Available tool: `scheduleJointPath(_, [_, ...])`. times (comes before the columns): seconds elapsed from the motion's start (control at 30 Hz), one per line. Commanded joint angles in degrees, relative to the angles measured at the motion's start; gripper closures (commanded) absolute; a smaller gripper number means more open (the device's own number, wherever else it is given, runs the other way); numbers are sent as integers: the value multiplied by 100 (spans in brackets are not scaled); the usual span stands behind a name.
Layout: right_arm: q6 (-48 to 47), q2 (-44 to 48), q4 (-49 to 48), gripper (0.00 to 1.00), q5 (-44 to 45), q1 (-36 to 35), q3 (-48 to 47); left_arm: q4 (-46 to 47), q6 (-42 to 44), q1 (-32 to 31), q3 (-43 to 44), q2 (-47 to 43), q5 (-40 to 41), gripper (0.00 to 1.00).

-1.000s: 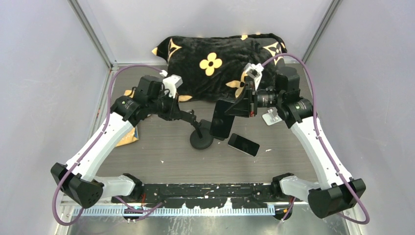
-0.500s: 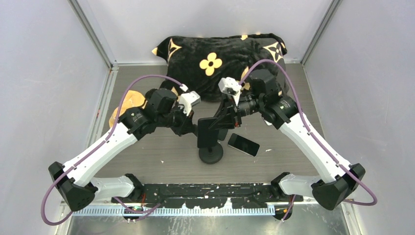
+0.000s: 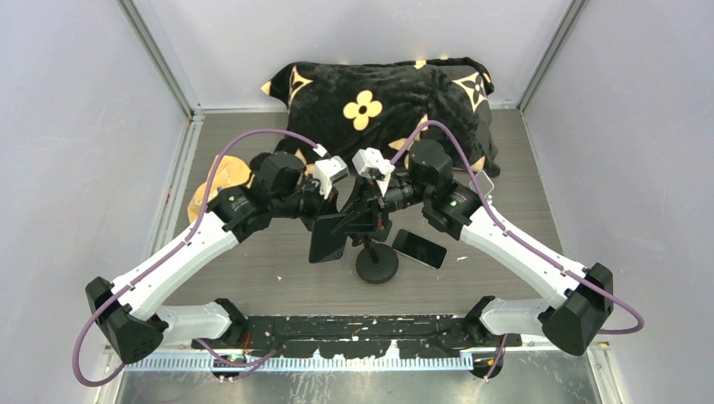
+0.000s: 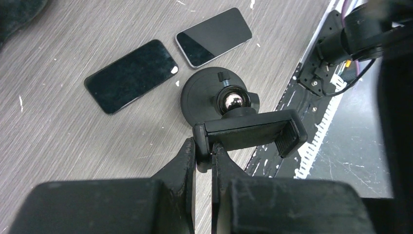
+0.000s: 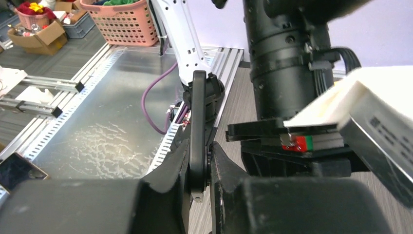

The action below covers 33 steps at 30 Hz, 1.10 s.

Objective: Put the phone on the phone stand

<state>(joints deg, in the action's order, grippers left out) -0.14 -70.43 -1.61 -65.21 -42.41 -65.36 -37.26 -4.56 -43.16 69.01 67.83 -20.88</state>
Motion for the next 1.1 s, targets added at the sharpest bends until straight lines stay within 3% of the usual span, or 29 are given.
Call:
scheduleJointPath(0.0, [377,57,-1200,99,225,-39,115,1009,-240,0,60,-340,-594,100])
scheduleJointPath(0.17, [233,129,-1087,99,274,-27,274,1091,-265,-1,27,-385,-708,100])
scheduleJointPath(0.47, [-889,316,573,99,285,263,148,1026,-163,0,-22,-524,-681,99])
scheduleJointPath(0.63, [-1141,452,992,99,327,438,162,924,-116,0,-46,-604,-645,100])
scheduleJointPath(1.07, [-852,765,1582,99,834,726,354,952,-157,0,-114,-622,-226,99])
